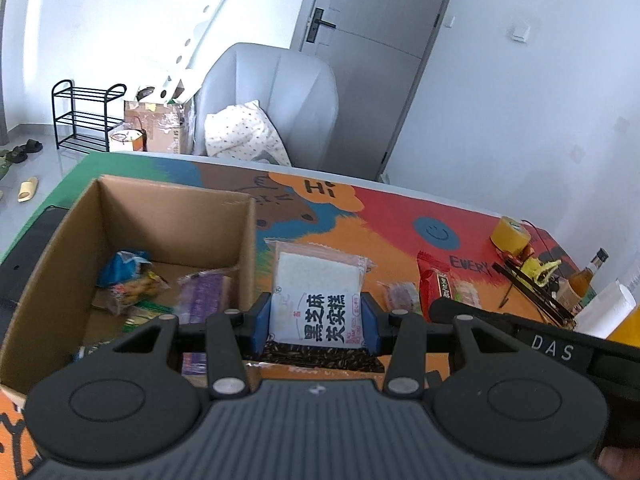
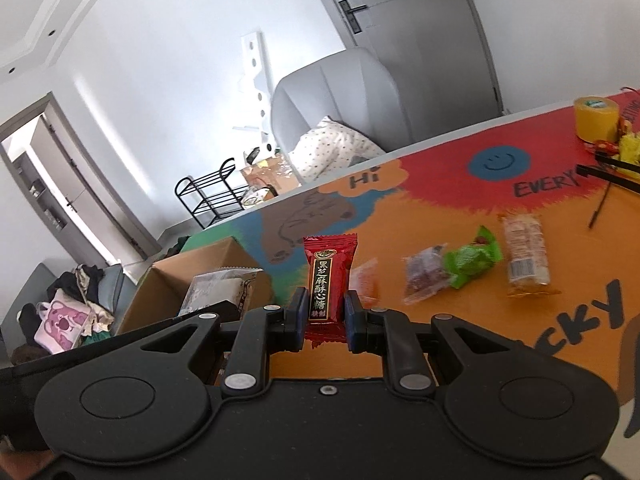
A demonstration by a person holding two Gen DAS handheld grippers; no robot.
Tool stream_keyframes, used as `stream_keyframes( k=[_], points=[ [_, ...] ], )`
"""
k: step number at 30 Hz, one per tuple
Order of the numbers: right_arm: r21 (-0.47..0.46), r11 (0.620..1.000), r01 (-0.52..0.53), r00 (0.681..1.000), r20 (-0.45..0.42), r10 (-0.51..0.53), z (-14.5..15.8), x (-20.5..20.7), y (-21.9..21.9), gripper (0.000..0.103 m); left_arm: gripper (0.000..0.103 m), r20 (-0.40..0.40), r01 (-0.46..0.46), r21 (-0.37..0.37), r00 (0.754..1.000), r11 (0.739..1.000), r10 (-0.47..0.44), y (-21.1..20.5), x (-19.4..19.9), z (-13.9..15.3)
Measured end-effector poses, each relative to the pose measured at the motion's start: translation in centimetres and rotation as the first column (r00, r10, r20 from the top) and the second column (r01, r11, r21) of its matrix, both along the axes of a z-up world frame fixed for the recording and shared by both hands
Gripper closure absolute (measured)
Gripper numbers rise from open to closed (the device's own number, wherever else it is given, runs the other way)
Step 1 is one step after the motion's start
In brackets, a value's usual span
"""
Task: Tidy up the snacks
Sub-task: 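Carry the white packet into the box with the left tool while the right tool drops the red bar in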
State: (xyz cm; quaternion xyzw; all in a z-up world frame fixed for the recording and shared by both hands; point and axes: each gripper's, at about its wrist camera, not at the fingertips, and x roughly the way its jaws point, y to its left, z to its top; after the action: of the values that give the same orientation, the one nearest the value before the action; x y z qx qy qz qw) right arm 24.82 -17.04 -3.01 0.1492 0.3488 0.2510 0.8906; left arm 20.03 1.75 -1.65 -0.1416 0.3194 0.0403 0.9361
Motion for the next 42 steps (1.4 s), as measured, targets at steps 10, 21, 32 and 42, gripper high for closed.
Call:
stream_keyframes(
  k=[10,21,32,42],
  points=[
    [0.003,0.998,-0.055,0.998,0.01,0.055,0.5,-0.2,3.4,0.086,0.059,0.002,-0.072,-0.011,0.997,0.997,0.072,3.7,-1.2,0.2],
    [-0.011,0.993,-0.114,0.993,0.023,0.114,1.1,-0.9,7.1,0.086,0.059,-0.007,-0.147,-0.029,0.989,0.989,0.147,7.7,-2.4,0.0],
    [-0.025,0.985,-0.17,0.985,0.032,0.17,1.5,-1.2,10.4,0.086,0.055,-0.007,-0.195,-0.051,0.981,0.98,0.195,10.6,-3.5,0.0],
    [-0.012,0.979,-0.201,0.979,0.034,0.201,2.0,-0.6,12.4,0.083,0.051,-0.001,-0.208,-0.066,0.978,0.976,0.208,11.7,-4.2,0.3]
  ],
)
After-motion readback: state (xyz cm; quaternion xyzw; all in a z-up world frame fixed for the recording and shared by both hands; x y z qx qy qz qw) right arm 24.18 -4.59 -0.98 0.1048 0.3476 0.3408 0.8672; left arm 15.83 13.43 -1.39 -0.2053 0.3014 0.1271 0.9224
